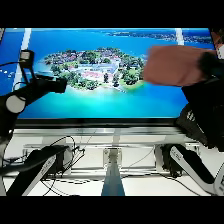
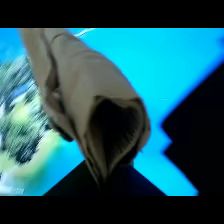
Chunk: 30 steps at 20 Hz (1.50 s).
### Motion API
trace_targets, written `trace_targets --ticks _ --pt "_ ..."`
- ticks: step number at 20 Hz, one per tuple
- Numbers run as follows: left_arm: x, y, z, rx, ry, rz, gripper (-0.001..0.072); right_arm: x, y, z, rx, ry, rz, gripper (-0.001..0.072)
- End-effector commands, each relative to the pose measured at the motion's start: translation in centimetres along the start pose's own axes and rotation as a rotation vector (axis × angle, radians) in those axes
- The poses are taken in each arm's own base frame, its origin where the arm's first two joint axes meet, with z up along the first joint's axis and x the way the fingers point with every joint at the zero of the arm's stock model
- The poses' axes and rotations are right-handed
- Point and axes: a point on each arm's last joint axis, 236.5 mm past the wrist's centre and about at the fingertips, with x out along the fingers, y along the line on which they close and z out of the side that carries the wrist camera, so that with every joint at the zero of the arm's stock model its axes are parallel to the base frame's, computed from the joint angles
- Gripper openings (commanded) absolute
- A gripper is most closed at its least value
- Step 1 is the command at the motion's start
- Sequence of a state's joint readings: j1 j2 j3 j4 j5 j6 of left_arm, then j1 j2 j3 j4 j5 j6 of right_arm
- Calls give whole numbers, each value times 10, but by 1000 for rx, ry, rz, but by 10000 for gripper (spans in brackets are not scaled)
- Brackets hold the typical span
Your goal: Fold the clothes and pants, and hang the long-sleeved shirts on hangers.
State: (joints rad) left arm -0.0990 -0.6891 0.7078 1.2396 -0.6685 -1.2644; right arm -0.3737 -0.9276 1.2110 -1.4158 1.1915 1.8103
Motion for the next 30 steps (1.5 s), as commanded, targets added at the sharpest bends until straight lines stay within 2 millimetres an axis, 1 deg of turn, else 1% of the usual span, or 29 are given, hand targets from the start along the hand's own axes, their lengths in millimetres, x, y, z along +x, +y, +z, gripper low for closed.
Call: trace_targets --ticks 1,3,5,6,7,8,9,10,12,13,14,15,16,17,18,19,21,22,23,25,26,27,28,29,30 --pt "-27 0 29 31 -118 24 698 -79 -110 3 338 -143 -282 16" --pt "-31 -1 31 32 -127 24 698 -123 -160 -5 504 -246 -421 16" --pt "-30 -1 31 31 -126 24 698 -160 -198 -17 611 -325 -545 16" --pt "-30 -1 31 27 -127 23 698 -175 -215 -24 668 -354 -596 20" --pt "-30 -1 31 28 -127 23 698 -184 -229 -31 722 -367 -637 96" --pt "-30 -1 31 28 -126 23 698 -188 -239 -37 765 -365 -660 238" --pt "-30 -1 31 28 -126 23 698 -187 -240 -42 799 -355 -649 320" --pt "-30 -1 30 28 -126 23 698 -181 -233 -38 806 -354 -603 322" --pt "-30 -1 31 28 -126 23 698 -166 -215 -27 726 -327 -504 325" --pt "-30 -1 31 28 -126 23 698 -161 -207 -20 670 -324 -470 346" --pt "-30 -1 31 28 -126 23 698 -155 -194 -9 604 -331 -417 346" --pt "-30 -1 31 28 -126 23 698 -146 -174 5 514 -336 -338 346" --pt "-30 -1 31 28 -126 23 698 -135 -149 16 410 -328 -249 340" --pt "-30 -1 31 28 -126 23 698 -122 -117 25 293 -308 -147 289" --pt "-30 -1 31 28 -126 23 698 -110 -87 27 196 -274 -55 153" --pt "-30 -1 31 28 -126 23 698 -97 -53 25 103 -230 43 15" --pt "-30 -1 31 28 -126 23 698 -74 7 14 -18 -148 193 15" --pt "-30 -1 30 28 -126 23 698 -64 34 4 -84 -101 249 15" --pt "-30 -1 30 28 -126 23 698 -54 62 -10 -161 -49 295 15" --pt "-30 -1 31 28 -126 23 698 -37 102 -41 -334 30 327 15" --pt "-30 -1 31 28 -126 23 698 -30 114 -54 -431 50 311 15" --pt "-30 -1 31 28 -126 23 698 -22 119 -65 -541 60 265 14" --pt "-30 -1 31 28 -126 23 698 -17 119 -70 -632 59 213 15" --pt "-30 -1 30 28 -126 23 698 -14 117 -71 -717 45 155 15" --pt "-30 -1 31 28 -126 23 698 -13 116 -70 -764 31 121 15"
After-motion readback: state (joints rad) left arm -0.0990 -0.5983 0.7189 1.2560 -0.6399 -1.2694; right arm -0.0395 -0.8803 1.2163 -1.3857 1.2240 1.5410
